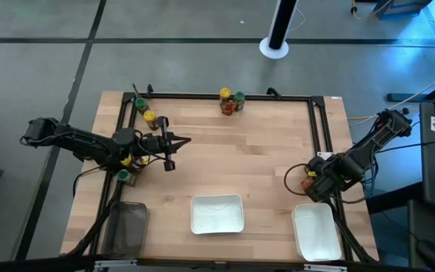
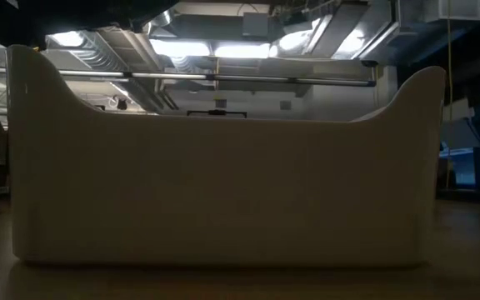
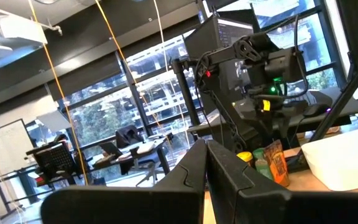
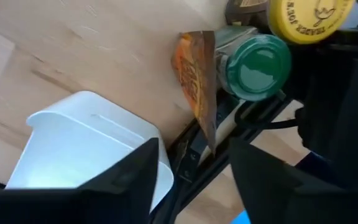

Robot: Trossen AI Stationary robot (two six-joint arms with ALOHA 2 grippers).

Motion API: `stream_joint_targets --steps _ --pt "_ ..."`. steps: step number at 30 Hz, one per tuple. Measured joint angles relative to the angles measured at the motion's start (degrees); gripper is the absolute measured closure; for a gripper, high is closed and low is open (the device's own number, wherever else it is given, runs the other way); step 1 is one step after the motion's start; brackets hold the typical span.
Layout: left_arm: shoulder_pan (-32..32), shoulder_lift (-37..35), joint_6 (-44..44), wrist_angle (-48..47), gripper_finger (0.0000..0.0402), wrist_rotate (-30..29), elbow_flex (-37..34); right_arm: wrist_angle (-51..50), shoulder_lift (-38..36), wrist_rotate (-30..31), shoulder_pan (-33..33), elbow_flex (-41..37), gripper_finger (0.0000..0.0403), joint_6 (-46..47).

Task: Sort spices by type
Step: Put the bottom right brown seasoning bag into the right white bin

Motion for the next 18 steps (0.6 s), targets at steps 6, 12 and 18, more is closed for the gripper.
stream_joint_targets --steps 6,12,18 --pt "0.0 0.0 1.1 0.0 0.0398 0.0 0.0 1.5 0.0 -1.5 0.0 -4.4 0.0166 0.0" --pt "0.0 0.0 1.1 0.0 0.0398 0.0 0.0 4.4 0.0 0.0 0.0 -7.0 0.0178 0.0" --pt "0.0 0.0 1.1 0.0 0.0398 0.0 0.0 10.1 0.0 -0.9 0.0 -10.0 0.0195 0.0"
